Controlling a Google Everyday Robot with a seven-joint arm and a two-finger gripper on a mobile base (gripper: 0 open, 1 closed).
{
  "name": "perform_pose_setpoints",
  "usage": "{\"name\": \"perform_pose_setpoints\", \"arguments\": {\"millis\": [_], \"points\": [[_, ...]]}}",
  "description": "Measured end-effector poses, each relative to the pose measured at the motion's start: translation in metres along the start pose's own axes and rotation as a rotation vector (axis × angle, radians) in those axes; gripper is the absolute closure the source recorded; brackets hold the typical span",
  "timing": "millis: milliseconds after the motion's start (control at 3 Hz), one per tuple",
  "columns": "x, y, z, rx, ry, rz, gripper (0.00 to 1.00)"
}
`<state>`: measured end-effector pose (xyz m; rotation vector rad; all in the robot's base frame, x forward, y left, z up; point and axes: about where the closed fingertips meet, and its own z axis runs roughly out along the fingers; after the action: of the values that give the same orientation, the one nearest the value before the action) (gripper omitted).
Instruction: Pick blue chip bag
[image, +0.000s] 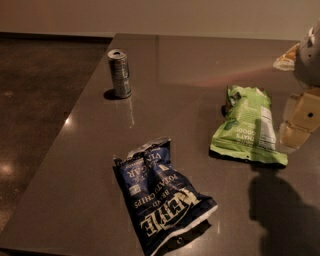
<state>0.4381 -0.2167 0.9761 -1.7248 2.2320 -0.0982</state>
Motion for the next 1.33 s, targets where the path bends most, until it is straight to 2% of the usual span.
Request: {"name": "perform_pose_setpoints", "arguments": {"millis": [333, 667, 1333], "points": [[0.000, 0.000, 0.000, 0.000, 0.000, 0.000, 0.00], [-0.010, 0.010, 0.006, -0.011, -0.032, 0.001, 0.00], [-0.052, 0.063, 0.034, -0.070, -0.136, -0.008, 0.00]]}}
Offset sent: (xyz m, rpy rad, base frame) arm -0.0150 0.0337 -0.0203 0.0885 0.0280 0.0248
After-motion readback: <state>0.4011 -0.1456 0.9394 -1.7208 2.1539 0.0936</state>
